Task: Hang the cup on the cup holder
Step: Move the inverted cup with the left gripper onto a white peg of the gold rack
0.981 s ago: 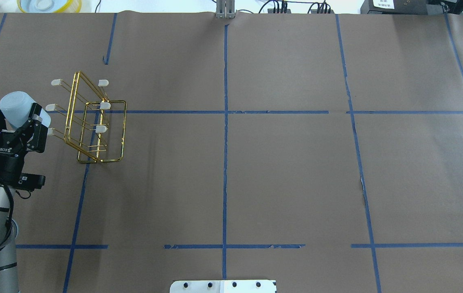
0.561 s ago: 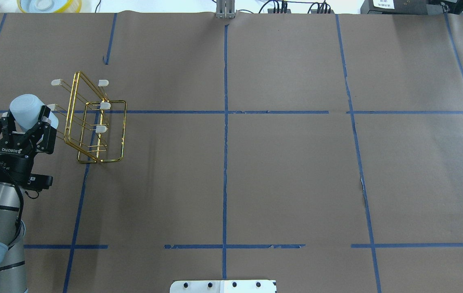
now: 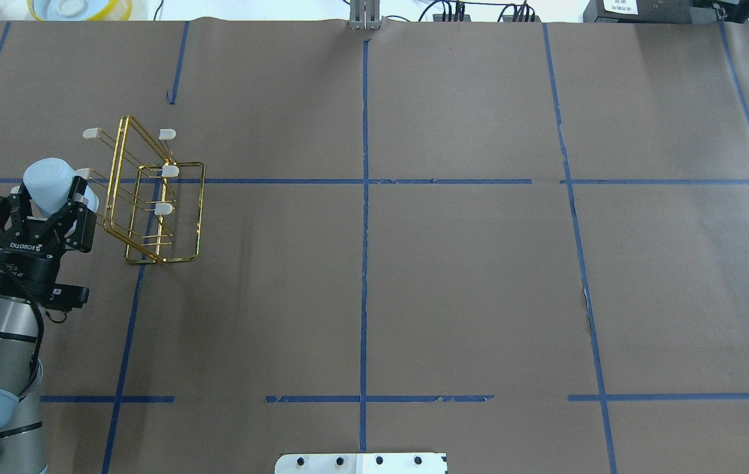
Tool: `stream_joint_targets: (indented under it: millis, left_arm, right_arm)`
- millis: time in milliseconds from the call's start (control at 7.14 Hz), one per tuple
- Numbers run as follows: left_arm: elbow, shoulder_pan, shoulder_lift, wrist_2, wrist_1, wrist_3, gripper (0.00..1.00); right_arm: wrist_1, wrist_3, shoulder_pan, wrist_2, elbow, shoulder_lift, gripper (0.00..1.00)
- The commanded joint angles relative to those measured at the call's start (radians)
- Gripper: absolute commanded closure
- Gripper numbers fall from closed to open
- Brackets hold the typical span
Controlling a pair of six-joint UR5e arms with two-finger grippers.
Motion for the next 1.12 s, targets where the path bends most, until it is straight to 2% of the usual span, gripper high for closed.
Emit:
stream_joint_targets:
  millis: [0,140,280,701,981]
  left_arm:
    - [0.011,0.001,-0.002,0.0,0.0,-0.015,1.0]
    - [0.012,0.001,0.003,-0.006,0.016,-0.017,0.54]
    - [0.011,0.001,0.0,-0.006,0.016,-0.02,0.01]
    - [0.006,0.001,0.008,-0.008,0.02,-0.005,0.0]
    - [-0.038,-0.008,0.015,-0.03,0.052,0.07,0.0]
  right_arm:
    - [-0.001,0.0,0.0,0.0,0.0,0.0,0.0]
    - [0.001,0.0,0.0,0.0,0.0,0.0,0.0]
    - [-0.001,0.0,0.0,0.0,0.0,0.0,0.0]
    - [0.001,0.0,0.0,0.0,0.0,0.0,0.0]
    - [0.001,0.0,0.0,0.0,0.0,0.0,0.0]
